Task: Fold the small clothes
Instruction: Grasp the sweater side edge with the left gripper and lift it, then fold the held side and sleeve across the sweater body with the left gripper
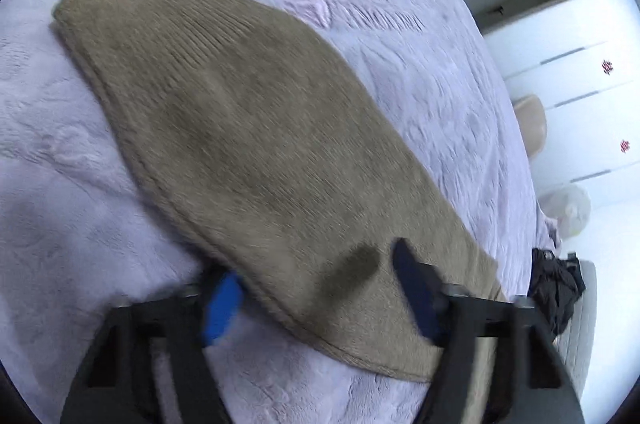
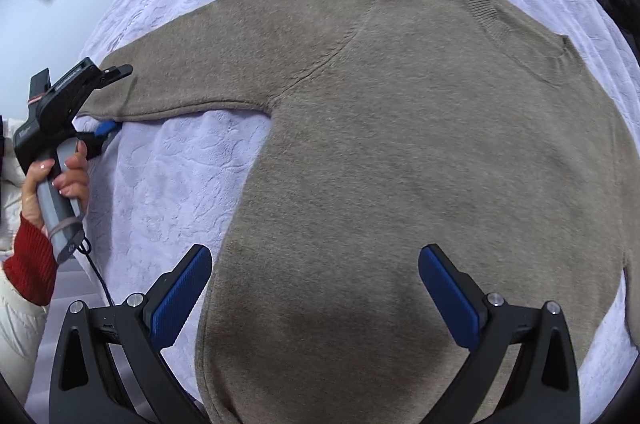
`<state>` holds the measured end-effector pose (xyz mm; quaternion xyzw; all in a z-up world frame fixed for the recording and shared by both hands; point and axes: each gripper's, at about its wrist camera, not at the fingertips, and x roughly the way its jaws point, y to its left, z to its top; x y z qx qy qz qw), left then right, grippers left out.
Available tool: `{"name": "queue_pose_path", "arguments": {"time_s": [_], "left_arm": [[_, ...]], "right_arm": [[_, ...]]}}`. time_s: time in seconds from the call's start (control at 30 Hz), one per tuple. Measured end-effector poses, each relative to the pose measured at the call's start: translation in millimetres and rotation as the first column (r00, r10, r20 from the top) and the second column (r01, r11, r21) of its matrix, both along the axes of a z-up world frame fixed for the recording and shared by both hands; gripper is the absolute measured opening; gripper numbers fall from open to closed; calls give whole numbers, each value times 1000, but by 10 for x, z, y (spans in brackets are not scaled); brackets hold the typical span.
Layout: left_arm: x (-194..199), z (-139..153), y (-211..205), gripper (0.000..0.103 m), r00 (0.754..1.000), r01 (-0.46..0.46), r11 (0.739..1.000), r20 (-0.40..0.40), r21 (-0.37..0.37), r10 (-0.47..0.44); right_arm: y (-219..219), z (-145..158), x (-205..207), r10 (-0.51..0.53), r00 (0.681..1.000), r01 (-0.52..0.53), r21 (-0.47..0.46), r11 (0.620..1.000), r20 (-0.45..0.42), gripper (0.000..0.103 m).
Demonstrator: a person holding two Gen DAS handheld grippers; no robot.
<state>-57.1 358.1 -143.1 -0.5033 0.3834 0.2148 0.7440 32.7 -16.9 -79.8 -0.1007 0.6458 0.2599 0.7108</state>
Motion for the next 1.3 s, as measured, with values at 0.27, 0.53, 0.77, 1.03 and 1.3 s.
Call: {"name": "queue_pose_path", "arguments": {"time_s": [0.27,0.53,0.77,1.03,1.3], "left_arm": [[96,587,-189,11,990,124,967,41,223,-136],[835,1414,-1355,11,875,391,838,127,382,-466],[1607,1271,-2792,11,708,636,684,81,358,-701],[1780,553,-3955,72,612,769,508,-217,388,-761],[1375,711,-3927,80,581,784,456,-239,422,-778]], "right_arm": [[-19,86,16,15,1000,-15,31,999,19,87],[-442,162,232,-103,995,101,67,993,17,85],[-1217,274,455,-263,964,260,59,964,47,85],[-2069,74,539,-414,910,414,6,910,28,85],[-2267,57,685,-410,911,409,14,912,51,85]]}}
